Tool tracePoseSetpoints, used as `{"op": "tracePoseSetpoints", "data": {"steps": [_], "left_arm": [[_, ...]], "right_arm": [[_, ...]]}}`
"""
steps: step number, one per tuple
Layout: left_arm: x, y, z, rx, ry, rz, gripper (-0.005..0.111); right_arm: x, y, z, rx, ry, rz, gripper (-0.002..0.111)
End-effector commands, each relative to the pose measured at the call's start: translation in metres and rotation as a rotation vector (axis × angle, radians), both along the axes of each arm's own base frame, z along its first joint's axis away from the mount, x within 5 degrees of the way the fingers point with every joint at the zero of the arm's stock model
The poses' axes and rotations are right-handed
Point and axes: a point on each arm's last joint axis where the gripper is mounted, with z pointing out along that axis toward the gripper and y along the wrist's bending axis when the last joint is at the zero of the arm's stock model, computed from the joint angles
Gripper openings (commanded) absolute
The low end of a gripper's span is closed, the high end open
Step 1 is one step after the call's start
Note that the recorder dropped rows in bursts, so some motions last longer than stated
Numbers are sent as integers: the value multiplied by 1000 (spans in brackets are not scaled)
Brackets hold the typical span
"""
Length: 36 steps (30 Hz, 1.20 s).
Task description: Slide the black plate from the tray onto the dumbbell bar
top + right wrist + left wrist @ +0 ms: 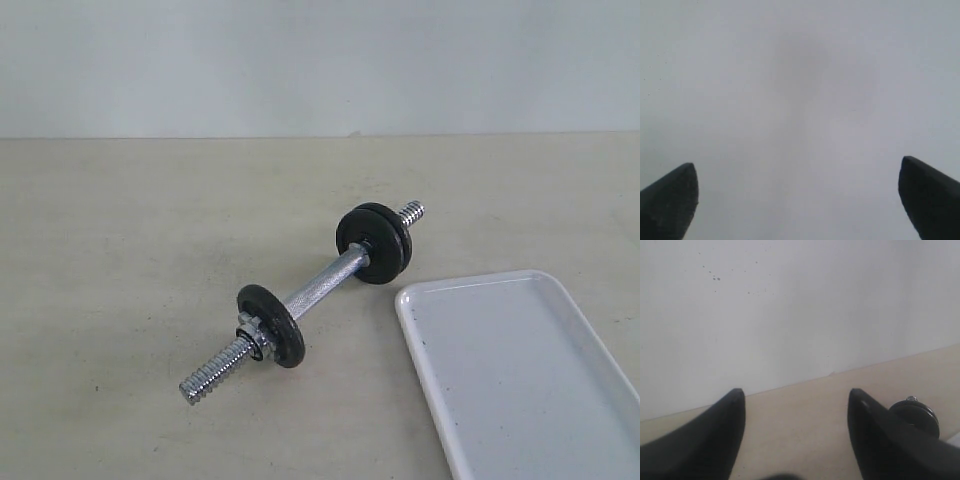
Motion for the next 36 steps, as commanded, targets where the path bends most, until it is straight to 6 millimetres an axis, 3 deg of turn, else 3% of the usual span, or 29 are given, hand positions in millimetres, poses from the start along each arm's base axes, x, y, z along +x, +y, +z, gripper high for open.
{"op": "tracePoseSetpoints", "data": {"steps": [1,7,15,20,27,36], "left_arm": [[0,1,-1,-17,7,6,56],[0,1,-1,-17,7,7,56],[0,1,-1,-17,7,7,56],[0,0,-1,-16,8,3,56],[0,0,-1,-16,8,3,56],[0,0,-1,-16,8,3,56]], "right_arm": [[-1,-1,1,15,-15,1,104],[2,-7,-3,162,44,-5,104],[11,-11,-48,352,537,-88,104],[9,-16,-57,449,602,-186,104],[3,-9,-66,304,703,-154,104],[2,3,-69,136,760,49,104]]}}
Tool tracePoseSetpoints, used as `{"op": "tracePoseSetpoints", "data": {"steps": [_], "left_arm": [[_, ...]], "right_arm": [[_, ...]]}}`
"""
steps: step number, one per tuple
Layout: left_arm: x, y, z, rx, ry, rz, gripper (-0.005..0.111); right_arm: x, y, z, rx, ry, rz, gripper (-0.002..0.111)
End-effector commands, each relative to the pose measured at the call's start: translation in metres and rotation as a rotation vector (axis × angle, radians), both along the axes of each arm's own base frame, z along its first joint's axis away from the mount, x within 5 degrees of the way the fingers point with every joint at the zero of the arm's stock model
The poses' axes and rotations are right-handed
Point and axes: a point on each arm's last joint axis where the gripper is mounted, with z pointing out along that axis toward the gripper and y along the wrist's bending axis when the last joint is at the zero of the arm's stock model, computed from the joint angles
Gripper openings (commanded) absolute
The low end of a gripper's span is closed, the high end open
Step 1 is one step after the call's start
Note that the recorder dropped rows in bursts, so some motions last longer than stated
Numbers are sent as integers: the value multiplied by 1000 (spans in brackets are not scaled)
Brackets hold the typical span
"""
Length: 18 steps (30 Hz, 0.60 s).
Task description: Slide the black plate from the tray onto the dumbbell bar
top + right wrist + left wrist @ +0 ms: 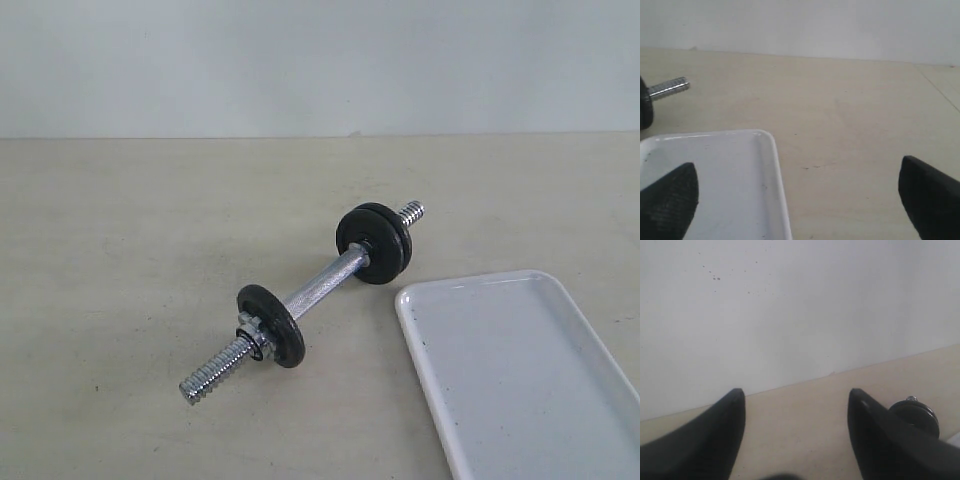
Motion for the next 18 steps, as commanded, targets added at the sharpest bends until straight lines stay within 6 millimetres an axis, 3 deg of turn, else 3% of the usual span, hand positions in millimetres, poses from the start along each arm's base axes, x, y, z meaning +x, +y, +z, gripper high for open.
{"op": "tracePoseSetpoints", "data": {"steps": [1,18], "left_arm": [[0,0,-1,-16,8,3,56],[0,0,-1,-16,8,3,56]], "right_arm": [[-1,6,0,-23,-4,110,104],[0,6,5,146,-54,87,104]]}}
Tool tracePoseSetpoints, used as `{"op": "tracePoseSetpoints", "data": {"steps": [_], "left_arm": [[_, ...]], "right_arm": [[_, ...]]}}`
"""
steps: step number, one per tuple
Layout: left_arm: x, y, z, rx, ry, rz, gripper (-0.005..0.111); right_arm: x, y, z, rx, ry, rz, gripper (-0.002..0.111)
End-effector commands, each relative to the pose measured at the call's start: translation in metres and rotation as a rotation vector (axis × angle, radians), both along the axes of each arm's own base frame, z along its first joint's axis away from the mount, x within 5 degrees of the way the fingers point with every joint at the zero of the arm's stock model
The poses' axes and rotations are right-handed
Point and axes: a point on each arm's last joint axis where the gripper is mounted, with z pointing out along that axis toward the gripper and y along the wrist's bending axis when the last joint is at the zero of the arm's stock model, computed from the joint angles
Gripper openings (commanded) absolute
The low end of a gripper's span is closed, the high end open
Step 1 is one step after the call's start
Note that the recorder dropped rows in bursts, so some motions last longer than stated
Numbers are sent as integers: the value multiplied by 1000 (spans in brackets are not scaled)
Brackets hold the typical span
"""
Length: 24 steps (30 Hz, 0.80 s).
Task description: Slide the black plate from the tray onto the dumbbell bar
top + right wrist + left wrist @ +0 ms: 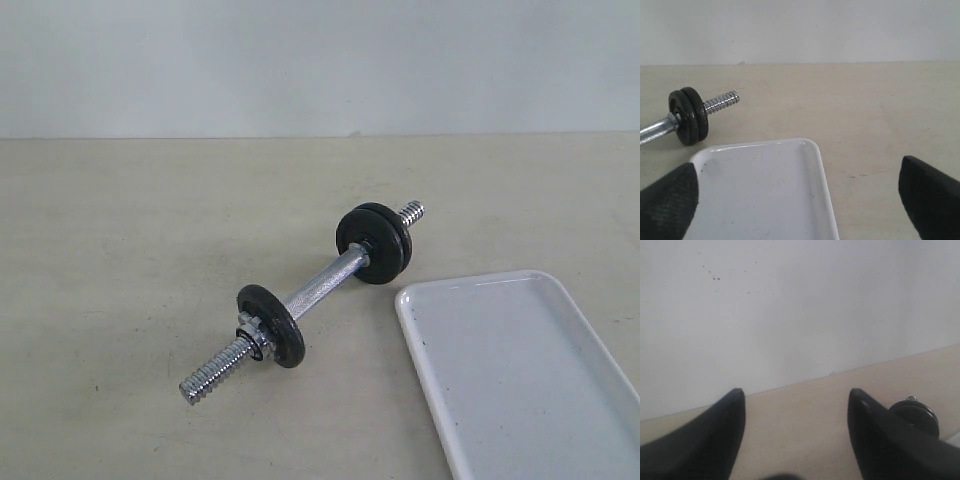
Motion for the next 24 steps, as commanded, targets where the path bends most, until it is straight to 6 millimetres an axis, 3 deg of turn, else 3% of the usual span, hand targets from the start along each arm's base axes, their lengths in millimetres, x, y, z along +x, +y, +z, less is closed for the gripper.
{"op": "tracePoseSetpoints", "data": {"steps": [1,4,6,11,15,24], "left_arm": [[0,0,-1,-16,8,3,56],[0,0,-1,-16,8,3,56],[0,0,-1,-16,8,3,56],[0,0,-1,-16,8,3,56],[0,0,-1,-16,8,3,56],[0,0,-1,-16,8,3,56]], "right_arm": [[0,0,3,17,-30,-4,104],[1,-9,2,-50,-24,-84,104],[0,-14,2,7,-22,-160,104],[0,-10,0,-100,-6,-92,104],[0,-8,-2,45,28,-98,104],[0,-8,-2,49,29,-98,104]]}}
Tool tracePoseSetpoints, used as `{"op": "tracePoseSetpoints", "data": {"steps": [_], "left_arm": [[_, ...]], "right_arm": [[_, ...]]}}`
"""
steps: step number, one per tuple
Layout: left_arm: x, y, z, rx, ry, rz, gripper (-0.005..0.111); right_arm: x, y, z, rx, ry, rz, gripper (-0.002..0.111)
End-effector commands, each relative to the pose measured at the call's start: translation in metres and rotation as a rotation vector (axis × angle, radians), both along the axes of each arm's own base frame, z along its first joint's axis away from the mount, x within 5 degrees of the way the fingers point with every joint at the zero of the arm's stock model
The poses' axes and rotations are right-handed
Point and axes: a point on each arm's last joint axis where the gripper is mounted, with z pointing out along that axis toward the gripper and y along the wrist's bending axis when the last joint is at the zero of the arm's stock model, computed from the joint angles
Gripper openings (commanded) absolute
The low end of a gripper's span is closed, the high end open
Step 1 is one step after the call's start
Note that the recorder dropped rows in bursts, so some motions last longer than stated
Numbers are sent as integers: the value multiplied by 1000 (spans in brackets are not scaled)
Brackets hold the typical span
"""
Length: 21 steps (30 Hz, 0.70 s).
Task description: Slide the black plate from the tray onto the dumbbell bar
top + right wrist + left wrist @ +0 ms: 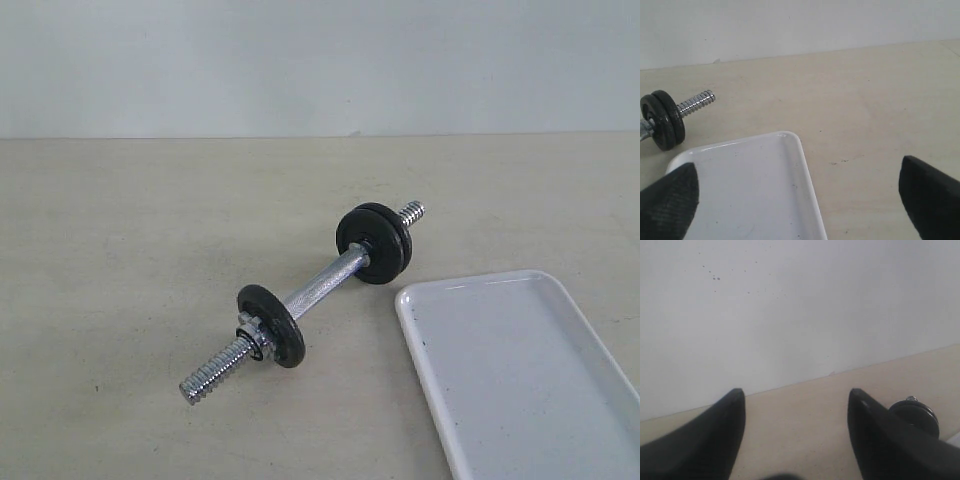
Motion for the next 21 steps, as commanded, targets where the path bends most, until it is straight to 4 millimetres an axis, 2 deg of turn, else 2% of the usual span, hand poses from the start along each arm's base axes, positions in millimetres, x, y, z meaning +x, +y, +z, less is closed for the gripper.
{"op": "tracePoseSetpoints", "data": {"steps": [1,5,8,12,18,21], "left_arm": [[0,0,-1,-16,8,3,56],[0,0,-1,-16,8,3,56],[-4,4,2,88,-58,13,56],[-21,12,9,47,-136,6,56],[-49,7,-8,28,-197,-119,56],[-60,2,-12,-59,-188,-179,56]], "right_arm": [[0,0,1,3,-6,2,104],[0,0,1,3,-6,2,104],[0,0,1,3,-6,2,104],[0,0,1,3,-6,2,104],[0,0,1,3,-6,2,104],[0,0,1,3,-6,2,104]]}}
